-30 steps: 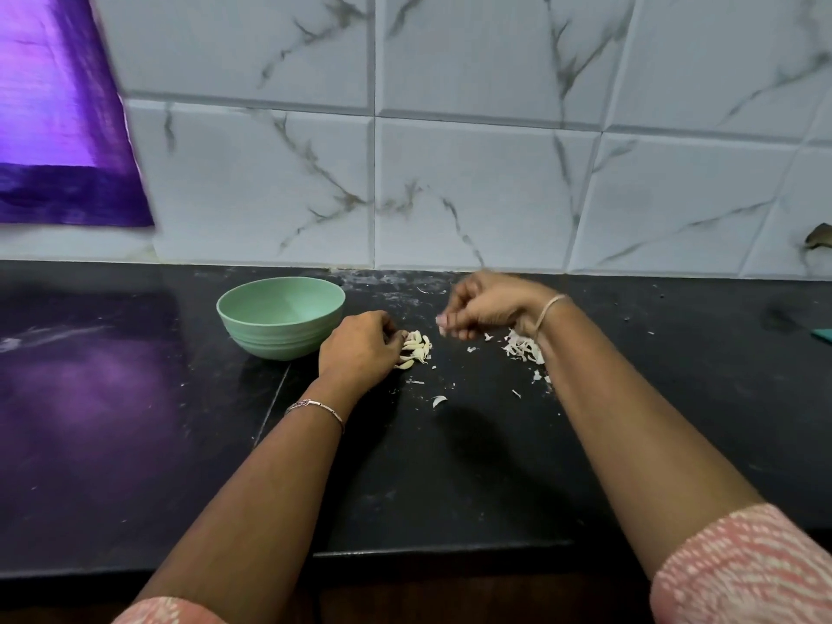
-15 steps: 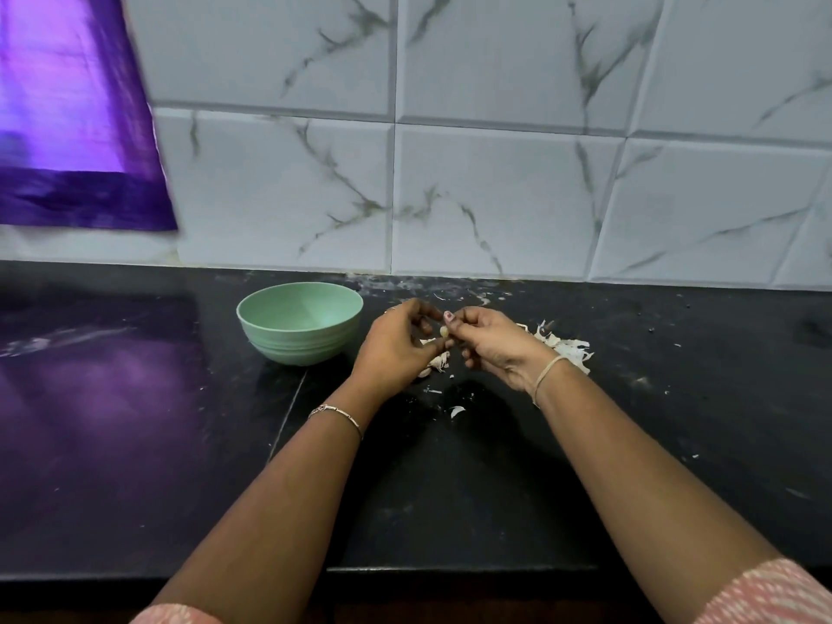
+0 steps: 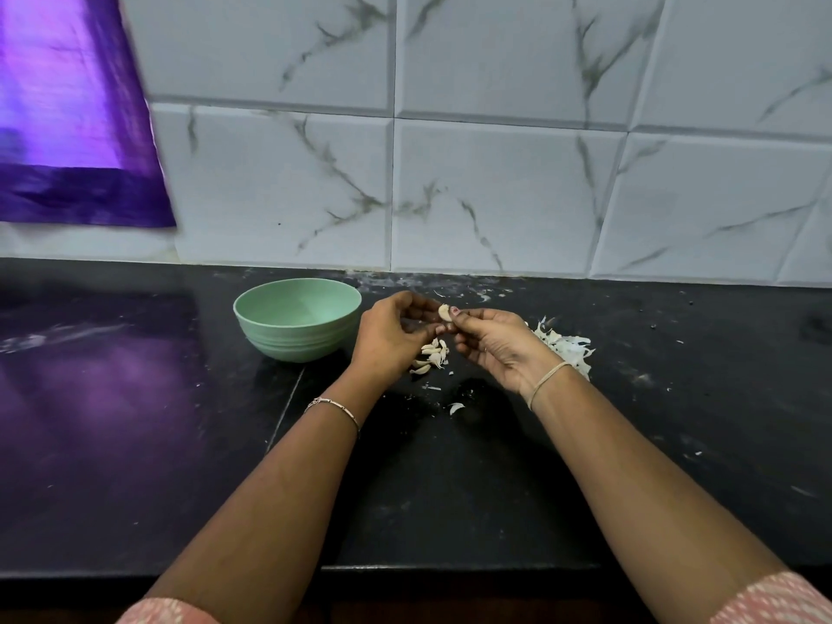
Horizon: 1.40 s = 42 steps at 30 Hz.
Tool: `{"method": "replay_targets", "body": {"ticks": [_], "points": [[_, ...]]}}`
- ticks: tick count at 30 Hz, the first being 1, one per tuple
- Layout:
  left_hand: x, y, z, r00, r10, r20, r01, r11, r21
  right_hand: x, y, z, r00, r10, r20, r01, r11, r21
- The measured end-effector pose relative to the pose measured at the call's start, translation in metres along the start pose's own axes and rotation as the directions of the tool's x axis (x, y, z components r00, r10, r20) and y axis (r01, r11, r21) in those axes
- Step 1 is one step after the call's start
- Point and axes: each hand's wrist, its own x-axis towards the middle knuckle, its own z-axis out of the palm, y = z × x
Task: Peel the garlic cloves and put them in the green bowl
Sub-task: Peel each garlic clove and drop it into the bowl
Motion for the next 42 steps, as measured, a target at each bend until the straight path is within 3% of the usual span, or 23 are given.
{"method": "replay_targets", "body": {"ticks": [3, 9, 14, 17, 21, 24, 33, 42], "points": [[0.0, -0.001, 0.0, 1.0, 0.004, 0.015, -0.003, 0.998, -0.055, -0.001, -0.002, 0.001, 0.999, -0.012, 0.03, 0.011, 1.0, 0.021], [-0.003, 0.004, -0.002, 0.994, -0.074, 0.074, 0.087, 0.976, -0.199, 0.001, 0.001, 0.002, 0.996, -0.084, -0.005, 0.082, 0.987, -0.141], [-0.004, 0.006, -0.003, 0.987, -0.154, 0.049, 0.162, 0.941, -0.298, -0.002, -0.001, 0.0, 0.959, -0.282, 0.025, 0.278, 0.923, -0.264], [-0.005, 0.009, -0.003, 0.971, -0.233, 0.056, 0.237, 0.905, -0.354, 0.0, 0.0, 0.001, 0.871, -0.482, 0.095, 0.458, 0.725, -0.514], [-0.005, 0.013, -0.002, 0.96, -0.274, 0.061, 0.277, 0.893, -0.354, 0.003, 0.001, -0.003, 0.762, -0.612, 0.212, 0.539, 0.418, -0.732], [-0.006, 0.015, -0.003, 0.953, -0.289, 0.09, 0.302, 0.882, -0.362, 0.0, 0.0, -0.005, 0.757, -0.618, 0.213, 0.504, 0.344, -0.792], [-0.009, 0.016, -0.002, 0.95, -0.265, 0.164, 0.307, 0.891, -0.335, 0.002, 0.0, -0.007, 0.784, -0.578, 0.228, 0.444, 0.265, -0.856], [-0.009, 0.014, -0.001, 0.949, -0.262, 0.176, 0.311, 0.869, -0.384, 0.0, 0.0, -0.005, 0.781, -0.543, 0.308, 0.473, 0.193, -0.859]]}}
